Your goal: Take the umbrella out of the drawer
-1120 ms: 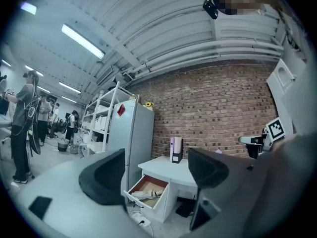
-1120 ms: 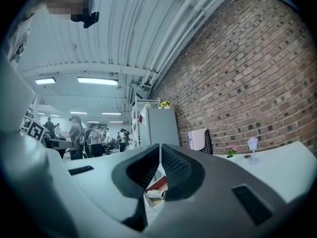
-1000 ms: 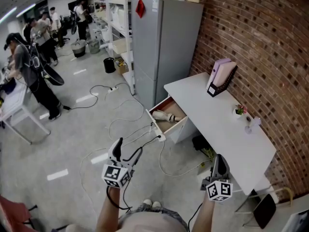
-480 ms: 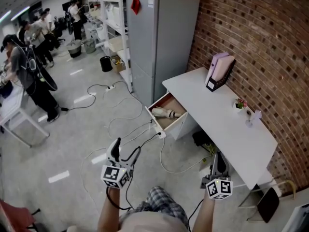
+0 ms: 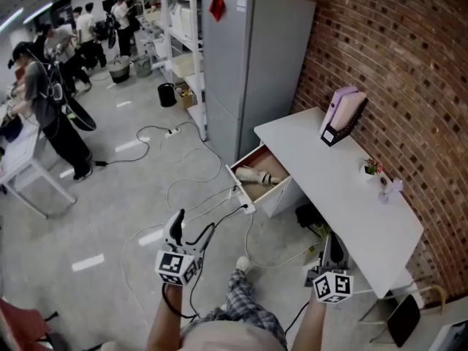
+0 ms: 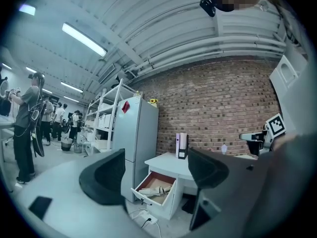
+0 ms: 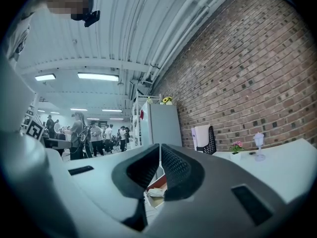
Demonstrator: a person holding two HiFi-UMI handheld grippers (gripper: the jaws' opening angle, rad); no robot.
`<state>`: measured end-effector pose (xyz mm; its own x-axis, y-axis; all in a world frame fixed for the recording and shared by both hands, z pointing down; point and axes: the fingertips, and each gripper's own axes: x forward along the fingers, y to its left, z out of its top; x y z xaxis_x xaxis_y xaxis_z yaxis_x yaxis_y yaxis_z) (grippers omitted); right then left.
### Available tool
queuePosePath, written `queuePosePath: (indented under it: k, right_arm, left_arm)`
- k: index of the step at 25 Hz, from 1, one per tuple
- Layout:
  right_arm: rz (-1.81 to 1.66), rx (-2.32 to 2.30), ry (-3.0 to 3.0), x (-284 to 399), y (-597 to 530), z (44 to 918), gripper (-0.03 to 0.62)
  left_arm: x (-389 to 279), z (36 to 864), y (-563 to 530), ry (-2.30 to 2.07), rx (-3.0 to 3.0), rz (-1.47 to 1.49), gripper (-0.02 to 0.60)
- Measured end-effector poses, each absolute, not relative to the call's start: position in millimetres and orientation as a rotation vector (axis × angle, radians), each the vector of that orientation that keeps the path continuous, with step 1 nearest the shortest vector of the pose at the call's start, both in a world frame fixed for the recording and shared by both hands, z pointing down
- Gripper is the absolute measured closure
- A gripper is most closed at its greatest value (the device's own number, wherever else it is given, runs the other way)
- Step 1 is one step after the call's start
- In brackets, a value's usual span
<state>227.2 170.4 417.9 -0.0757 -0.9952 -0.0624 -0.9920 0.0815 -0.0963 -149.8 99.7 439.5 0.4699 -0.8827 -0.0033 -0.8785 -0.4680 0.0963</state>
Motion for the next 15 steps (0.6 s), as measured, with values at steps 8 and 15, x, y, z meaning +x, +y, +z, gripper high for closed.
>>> queuePosePath:
  k: [8,15]
  right_arm:
    - [-0.048,-2.04,2.251,224.8,107.5,422.2,0.576]
    - [-0.048,-2.026,2.261,230.6,30.8,425.9,0.576]
  left_arm:
    - [-146.0,446.4,44.2,-1.572,2.614,-0.071,0.201]
    - [-137.8,447.9,-27.7,-1.579,2.618,-0.072,0.201]
